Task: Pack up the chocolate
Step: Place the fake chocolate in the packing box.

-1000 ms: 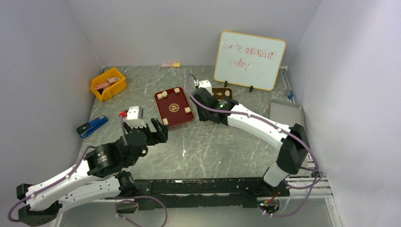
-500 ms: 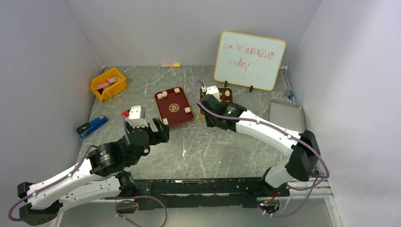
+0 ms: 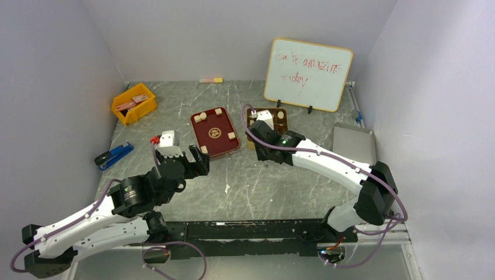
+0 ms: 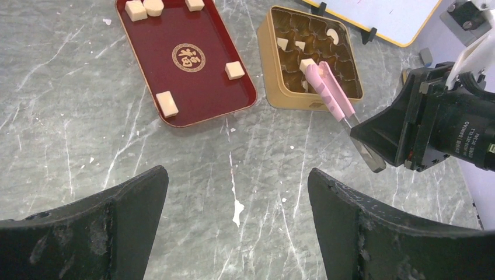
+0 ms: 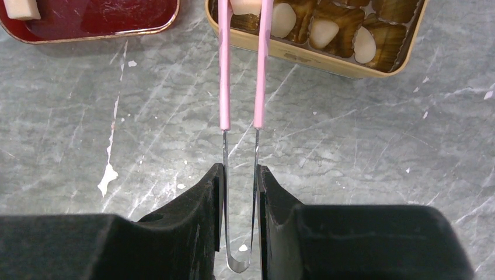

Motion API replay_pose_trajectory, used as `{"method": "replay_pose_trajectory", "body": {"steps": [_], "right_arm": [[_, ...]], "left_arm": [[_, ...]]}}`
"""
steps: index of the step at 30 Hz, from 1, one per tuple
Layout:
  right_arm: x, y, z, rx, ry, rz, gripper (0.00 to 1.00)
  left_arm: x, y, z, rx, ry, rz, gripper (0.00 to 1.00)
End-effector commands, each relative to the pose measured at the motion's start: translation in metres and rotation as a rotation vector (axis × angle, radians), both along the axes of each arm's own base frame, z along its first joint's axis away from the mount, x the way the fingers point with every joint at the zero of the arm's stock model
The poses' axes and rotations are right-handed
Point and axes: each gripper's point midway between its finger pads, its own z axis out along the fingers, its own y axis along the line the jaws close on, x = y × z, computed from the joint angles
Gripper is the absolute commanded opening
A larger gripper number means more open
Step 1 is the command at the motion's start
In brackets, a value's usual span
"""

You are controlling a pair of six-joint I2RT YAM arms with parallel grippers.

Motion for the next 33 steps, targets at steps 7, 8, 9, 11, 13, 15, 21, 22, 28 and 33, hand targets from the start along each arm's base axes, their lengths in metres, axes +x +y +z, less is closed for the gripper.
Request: {"method": "replay_pose_trajectory", "body": {"steps": [7,8,9,11,13,15,21,22,28,33], "right_arm": [[0.002,0.009,0.011,0.077,-0.033,0.002,0.00],[0.002,0.009,0.011,0.077,-0.034,0.002,0.00],[0.001,0.010,0.010,0.078,-0.032,0.003,0.00],[0.001,0.010,0.009,0.079,-0.030,0.006,0.00],[0.001,0.010,0.008,0.077,-0.027,0.006,0.00],[0.001,0.011,0.006,0.078,-0.025,0.008,0.01],[0.001,0.013,0.003,0.080,-0.017,0.008,0.03],[0.001,0.012,0.003,0.080,-0.018,0.007,0.04],[0.001,0.013,-0.001,0.074,-0.013,0.007,0.05],[0.002,0.013,-0.001,0.073,-0.014,0.006,0.07]], "left_arm": [[0.000,-0.005,0.003,-0.038,-0.001,-0.002,0.94],[0.000,-0.005,0.002,-0.038,-0.001,-0.002,0.94],[0.000,-0.005,0.002,-0.039,0.000,-0.001,0.94],[0.000,-0.005,0.002,-0.038,0.002,-0.003,0.94],[0.000,-0.005,0.001,-0.038,0.002,-0.002,0.94],[0.000,-0.005,0.001,-0.038,0.002,-0.002,0.94],[0.000,-0.004,0.001,-0.036,0.002,0.000,0.94],[0.000,-0.004,0.001,-0.036,0.001,0.000,0.94],[0.000,-0.005,0.000,-0.035,0.002,0.001,0.94],[0.000,-0.003,0.000,-0.035,0.002,0.003,0.94]]}}
